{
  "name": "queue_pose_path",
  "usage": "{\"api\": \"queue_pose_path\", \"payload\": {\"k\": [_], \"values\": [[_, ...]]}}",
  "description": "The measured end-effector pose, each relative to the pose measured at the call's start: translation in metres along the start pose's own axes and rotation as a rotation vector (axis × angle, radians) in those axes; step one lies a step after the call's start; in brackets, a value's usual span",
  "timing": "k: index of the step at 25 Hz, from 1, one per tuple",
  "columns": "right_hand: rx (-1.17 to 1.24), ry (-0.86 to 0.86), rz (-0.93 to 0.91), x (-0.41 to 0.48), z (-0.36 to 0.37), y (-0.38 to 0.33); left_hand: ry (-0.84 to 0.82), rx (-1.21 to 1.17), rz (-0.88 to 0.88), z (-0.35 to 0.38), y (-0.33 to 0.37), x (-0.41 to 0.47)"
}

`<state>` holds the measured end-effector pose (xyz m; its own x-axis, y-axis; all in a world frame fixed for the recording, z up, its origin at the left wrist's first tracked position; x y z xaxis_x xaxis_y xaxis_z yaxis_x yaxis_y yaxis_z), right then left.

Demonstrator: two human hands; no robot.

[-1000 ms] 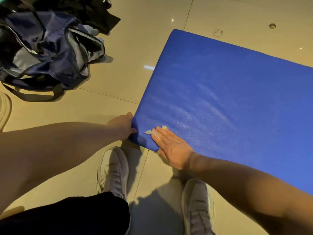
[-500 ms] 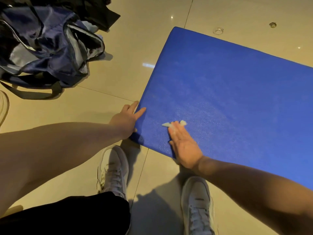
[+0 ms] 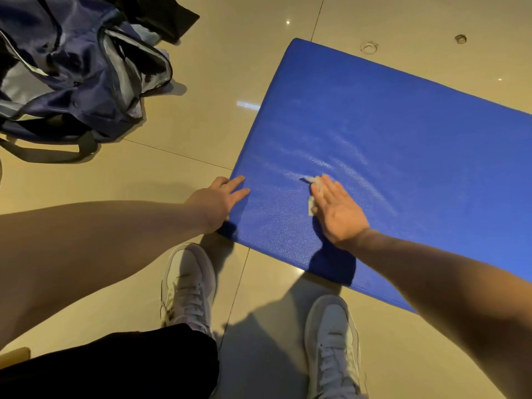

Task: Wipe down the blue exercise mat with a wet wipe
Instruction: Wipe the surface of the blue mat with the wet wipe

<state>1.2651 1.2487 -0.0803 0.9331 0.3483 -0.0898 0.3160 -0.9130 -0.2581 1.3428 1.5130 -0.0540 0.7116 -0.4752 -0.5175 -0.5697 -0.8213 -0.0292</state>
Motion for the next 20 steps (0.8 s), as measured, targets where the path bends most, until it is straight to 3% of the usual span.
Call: {"api": "queue_pose_path", "payload": {"k": [3, 8, 11, 14, 17, 20], "values": [[0.034, 0.042, 0.14, 0.004, -0.008, -0.002, 0.007, -0.019, 0.01, -0.001, 0.0, -0.002], [0.188, 0.018, -0.133, 0.013, 0.01, -0.113, 0.007, -0.014, 0.013, 0.001, -0.001, 0.001], [0.221, -0.094, -0.119, 0.015, 0.017, -0.117, -0.004, -0.02, 0.01, -0.002, 0.0, 0.002], [0.282, 0.021, -0.099, 0.026, -0.013, -0.098, 0.001, -0.029, 0.022, -0.003, -0.001, 0.005], [0.322, 0.162, 0.057, 0.034, -0.038, -0.063, 0.045, -0.034, 0.043, -0.009, -0.001, 0.007], [0.524, 0.143, 0.369, 0.037, -0.039, -0.028, 0.117, -0.061, 0.051, -0.018, 0.007, 0.01]]}}
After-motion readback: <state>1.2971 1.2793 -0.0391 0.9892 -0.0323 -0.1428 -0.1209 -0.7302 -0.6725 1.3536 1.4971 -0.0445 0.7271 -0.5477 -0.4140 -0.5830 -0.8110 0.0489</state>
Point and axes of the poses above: each hand's wrist, its own x-axis towards the middle knuckle, its own z-axis out of the palm, y = z × x, the point moved 6 cm from there along x, towards the middle knuckle, and after that the axes turned 7 degrees about -z, right-handed, at the moved point
